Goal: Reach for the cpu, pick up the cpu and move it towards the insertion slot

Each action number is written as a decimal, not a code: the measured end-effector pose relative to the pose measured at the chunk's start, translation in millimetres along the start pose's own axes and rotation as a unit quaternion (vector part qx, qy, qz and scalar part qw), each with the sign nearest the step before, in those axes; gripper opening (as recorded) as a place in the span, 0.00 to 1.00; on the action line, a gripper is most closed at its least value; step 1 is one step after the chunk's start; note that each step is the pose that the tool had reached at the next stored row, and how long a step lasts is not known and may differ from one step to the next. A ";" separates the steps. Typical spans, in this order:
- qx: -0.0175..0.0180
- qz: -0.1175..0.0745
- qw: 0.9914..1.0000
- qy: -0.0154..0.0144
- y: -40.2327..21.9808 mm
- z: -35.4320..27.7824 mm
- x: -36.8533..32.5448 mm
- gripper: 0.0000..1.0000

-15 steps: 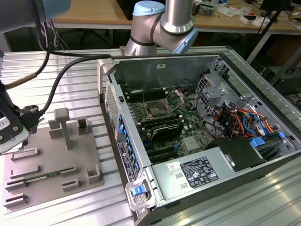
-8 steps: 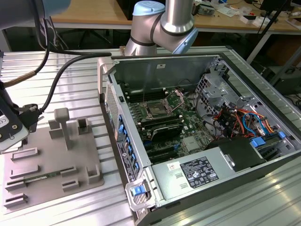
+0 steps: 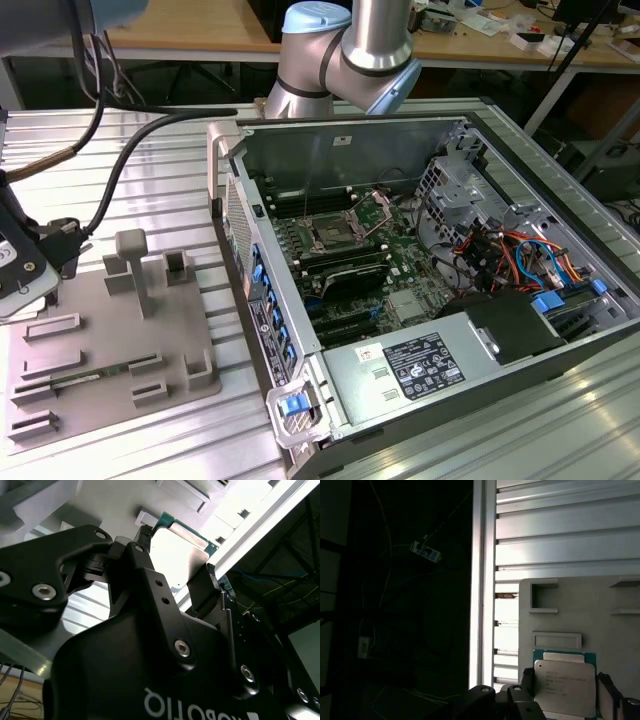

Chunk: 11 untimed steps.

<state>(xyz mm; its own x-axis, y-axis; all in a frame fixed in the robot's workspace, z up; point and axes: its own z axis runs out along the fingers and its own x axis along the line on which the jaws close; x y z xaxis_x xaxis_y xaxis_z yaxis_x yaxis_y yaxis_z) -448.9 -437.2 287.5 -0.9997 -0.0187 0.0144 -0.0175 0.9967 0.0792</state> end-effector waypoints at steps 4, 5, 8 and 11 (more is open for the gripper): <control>0.000 0.000 1.000 0.000 0.2 -2.2 0.0 0.55; 0.000 0.000 1.000 0.000 0.2 -2.9 0.0 0.55; 0.000 0.000 1.000 0.000 0.5 -5.7 0.1 0.55; 0.000 0.000 1.000 0.000 0.7 -8.5 0.1 0.55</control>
<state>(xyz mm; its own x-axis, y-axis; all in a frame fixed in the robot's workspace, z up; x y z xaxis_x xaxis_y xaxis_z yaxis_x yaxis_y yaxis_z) -448.9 -437.1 296.1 -0.9997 -0.0187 0.0144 -0.0175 0.9967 0.0792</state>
